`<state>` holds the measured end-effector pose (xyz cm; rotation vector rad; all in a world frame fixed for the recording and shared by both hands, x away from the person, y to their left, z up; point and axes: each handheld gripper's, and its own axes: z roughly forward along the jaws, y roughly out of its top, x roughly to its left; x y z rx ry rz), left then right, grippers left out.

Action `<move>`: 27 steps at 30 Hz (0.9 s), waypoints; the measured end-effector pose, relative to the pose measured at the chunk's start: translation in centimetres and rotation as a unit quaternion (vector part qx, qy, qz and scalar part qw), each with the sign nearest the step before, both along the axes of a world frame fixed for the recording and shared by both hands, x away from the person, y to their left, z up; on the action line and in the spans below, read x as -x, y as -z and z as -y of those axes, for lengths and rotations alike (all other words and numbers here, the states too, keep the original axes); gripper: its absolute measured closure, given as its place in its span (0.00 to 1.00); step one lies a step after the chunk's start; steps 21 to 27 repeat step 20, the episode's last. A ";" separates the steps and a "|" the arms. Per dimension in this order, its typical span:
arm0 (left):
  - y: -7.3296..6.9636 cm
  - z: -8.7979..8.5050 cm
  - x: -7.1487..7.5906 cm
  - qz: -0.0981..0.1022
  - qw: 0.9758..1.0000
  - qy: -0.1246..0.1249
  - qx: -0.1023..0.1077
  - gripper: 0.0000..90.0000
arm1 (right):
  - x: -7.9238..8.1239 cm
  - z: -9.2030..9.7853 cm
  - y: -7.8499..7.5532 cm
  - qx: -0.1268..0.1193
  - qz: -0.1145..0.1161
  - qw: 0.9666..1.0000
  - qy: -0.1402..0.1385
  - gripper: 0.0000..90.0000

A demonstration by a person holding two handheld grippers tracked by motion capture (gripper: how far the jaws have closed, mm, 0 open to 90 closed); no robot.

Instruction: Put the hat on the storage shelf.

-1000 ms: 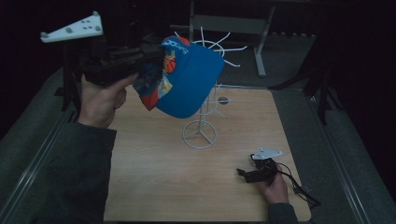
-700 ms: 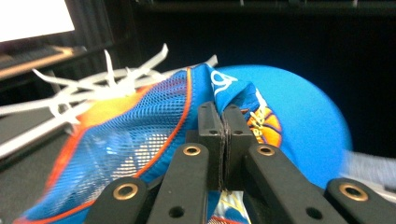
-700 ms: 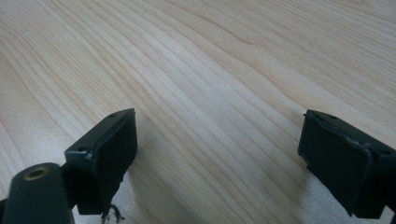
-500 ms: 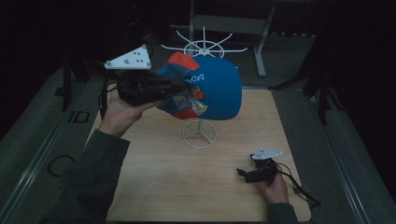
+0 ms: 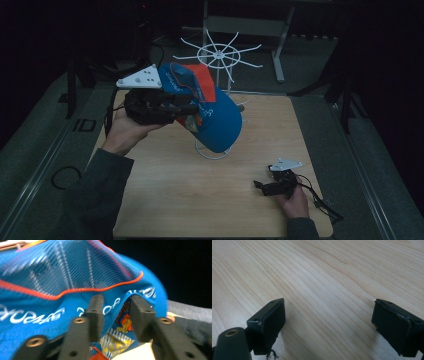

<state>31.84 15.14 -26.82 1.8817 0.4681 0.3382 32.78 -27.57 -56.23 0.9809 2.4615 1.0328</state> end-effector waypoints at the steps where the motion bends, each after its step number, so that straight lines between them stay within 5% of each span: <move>1: 0.0 -0.3 0.0 -0.001 1.000 -0.007 0.004 0.62 | 0.0 0.0 0.0 0.000 0.000 1.000 0.000 0.13; 9: -0.7 -1.9 1.2 0.024 0.999 -0.039 0.014 0.46 | 0.0 0.0 0.0 0.000 0.001 1.000 0.000 0.13; 17: -0.6 -3.1 1.8 0.029 0.998 -0.049 0.031 0.46 | 0.0 0.0 0.0 0.000 0.002 1.000 0.000 0.13; 27: -0.4 -3.4 2.0 0.027 0.998 -0.054 0.030 0.46 | 0.0 0.0 0.0 0.000 0.002 1.000 0.000 0.13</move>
